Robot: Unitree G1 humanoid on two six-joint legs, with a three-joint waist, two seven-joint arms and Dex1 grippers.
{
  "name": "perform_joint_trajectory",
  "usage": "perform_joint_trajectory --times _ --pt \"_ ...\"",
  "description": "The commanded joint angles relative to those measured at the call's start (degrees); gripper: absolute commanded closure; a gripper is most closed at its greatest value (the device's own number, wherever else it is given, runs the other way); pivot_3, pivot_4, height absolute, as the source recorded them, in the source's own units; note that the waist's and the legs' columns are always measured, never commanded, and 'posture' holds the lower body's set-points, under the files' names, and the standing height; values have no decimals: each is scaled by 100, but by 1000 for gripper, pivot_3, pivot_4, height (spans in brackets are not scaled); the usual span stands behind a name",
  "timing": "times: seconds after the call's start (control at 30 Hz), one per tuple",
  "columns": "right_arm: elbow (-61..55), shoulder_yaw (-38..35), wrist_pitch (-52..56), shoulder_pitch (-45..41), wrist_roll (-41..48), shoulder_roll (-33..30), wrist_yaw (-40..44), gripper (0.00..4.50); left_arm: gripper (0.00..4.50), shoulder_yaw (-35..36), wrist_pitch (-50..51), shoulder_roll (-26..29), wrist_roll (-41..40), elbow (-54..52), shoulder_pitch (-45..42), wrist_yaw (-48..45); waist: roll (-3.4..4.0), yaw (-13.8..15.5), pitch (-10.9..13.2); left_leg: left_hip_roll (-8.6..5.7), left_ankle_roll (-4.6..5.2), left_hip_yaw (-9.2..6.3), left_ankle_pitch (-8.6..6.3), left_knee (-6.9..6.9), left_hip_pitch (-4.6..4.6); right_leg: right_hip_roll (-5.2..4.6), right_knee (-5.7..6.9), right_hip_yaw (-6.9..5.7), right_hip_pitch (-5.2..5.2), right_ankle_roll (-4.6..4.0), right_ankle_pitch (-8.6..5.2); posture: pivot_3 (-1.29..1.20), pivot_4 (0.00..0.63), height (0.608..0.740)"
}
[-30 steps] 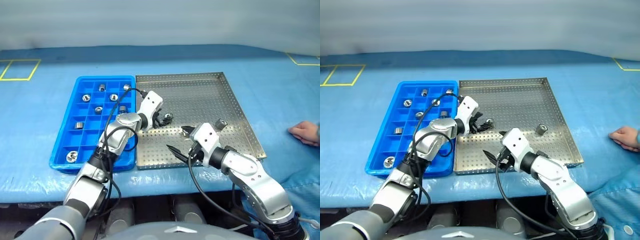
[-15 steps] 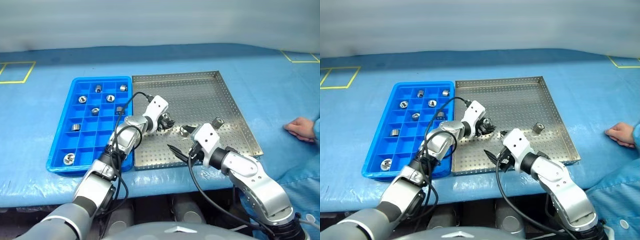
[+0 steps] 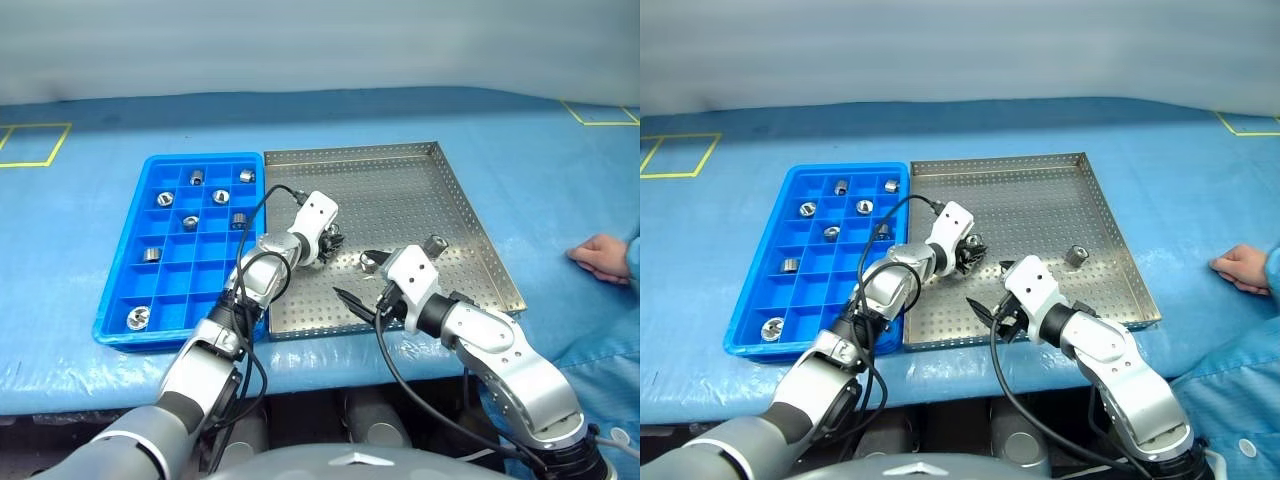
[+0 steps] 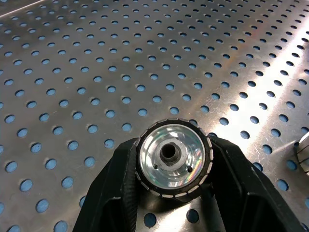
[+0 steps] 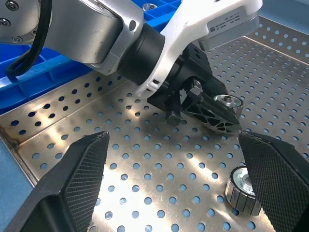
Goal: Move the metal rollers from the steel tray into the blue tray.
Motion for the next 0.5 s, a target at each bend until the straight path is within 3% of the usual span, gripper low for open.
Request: perform_joint_trajectory --times 0.03,0.27,0.5 --pt "-130 8 -112 -52 -8 18 19 0 2688 61 -167 -81 21 -201 -30 15 0 1 0 0 0 0 0 0 0 0 0 0 0 0 0 -160 150 740" --pt "-36 3 -78 -94 -15 4 69 0 2688 612 380 213 -510 -1178 66 -331 0 5 0 0 0 0 0 -2 -1 0 1 0 -3 0 0 -139 150 740" --pt "74 16 18 -189 64 -68 222 0 2688 642 1335 1378 -566 -2901 563 -638 2 11 -1 2 0 0 0 -8 5 2 3 2 -3 -1 -1 -92 150 740"
